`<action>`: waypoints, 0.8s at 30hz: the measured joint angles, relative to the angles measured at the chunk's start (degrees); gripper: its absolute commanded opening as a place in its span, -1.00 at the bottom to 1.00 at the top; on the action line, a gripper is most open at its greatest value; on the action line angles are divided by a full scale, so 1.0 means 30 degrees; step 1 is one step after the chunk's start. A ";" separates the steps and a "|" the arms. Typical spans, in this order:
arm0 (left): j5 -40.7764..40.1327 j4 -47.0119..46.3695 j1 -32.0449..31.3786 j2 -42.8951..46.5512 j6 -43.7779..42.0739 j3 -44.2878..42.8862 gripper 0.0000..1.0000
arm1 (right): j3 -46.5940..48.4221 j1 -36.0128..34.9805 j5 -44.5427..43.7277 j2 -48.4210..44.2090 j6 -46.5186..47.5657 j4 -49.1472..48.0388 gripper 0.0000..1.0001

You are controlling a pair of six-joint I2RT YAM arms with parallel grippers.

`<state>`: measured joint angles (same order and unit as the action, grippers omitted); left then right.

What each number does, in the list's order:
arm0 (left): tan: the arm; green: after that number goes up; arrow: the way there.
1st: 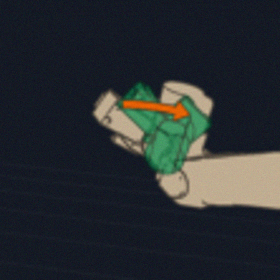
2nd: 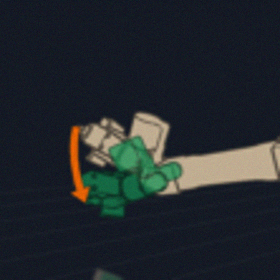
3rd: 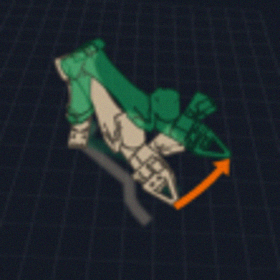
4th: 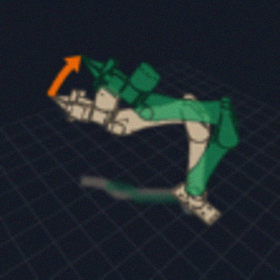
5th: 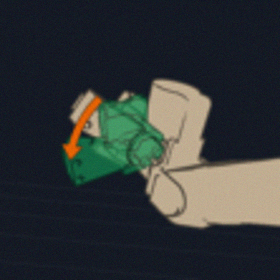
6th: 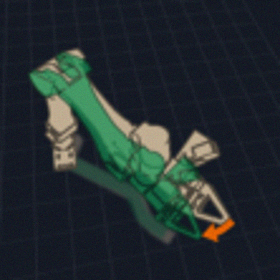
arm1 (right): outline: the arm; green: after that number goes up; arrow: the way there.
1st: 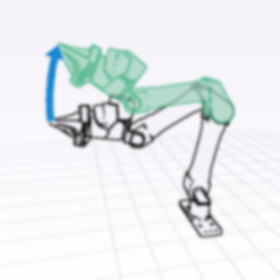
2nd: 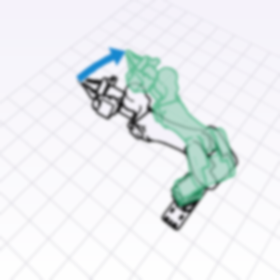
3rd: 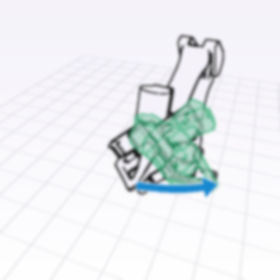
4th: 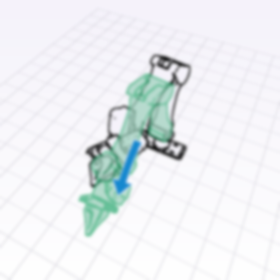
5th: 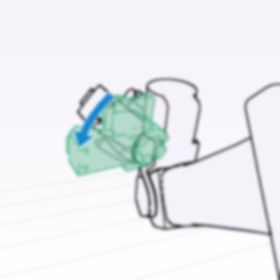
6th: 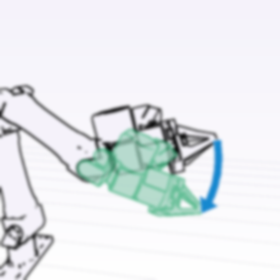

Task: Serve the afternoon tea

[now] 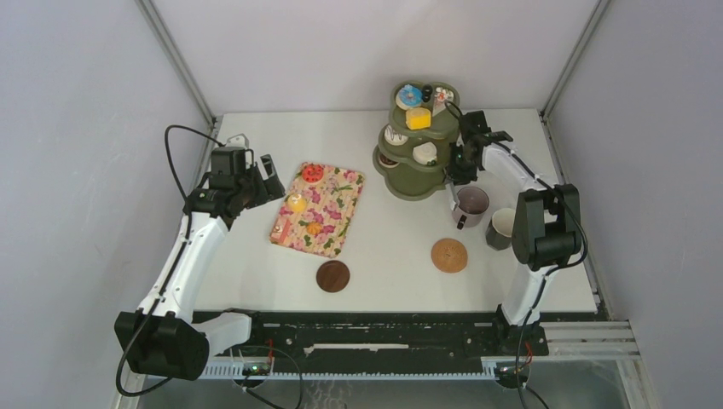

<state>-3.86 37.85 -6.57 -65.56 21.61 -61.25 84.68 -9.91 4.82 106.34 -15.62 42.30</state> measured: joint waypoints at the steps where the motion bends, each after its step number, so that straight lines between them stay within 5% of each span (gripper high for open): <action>1: 0.0000 0.0000 0.0000 0.0000 -0.0007 0.0000 0.76 | -0.0022 0.0000 0.0000 0.0000 0.0007 -0.0073 -0.65; 15: 0.0000 0.0000 0.0000 0.0000 0.0000 0.0000 0.76 | -0.0765 -0.0357 0.0051 -0.0204 -0.0058 -0.1377 -0.17; 24: 0.0000 0.0000 0.0000 0.0000 0.0000 0.0000 0.76 | -0.1370 -0.0561 0.0087 -0.0714 -0.0051 -0.1596 -0.13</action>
<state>-3.86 37.85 -6.57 -65.56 21.61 -61.25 80.58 -11.60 5.08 104.20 -15.77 37.52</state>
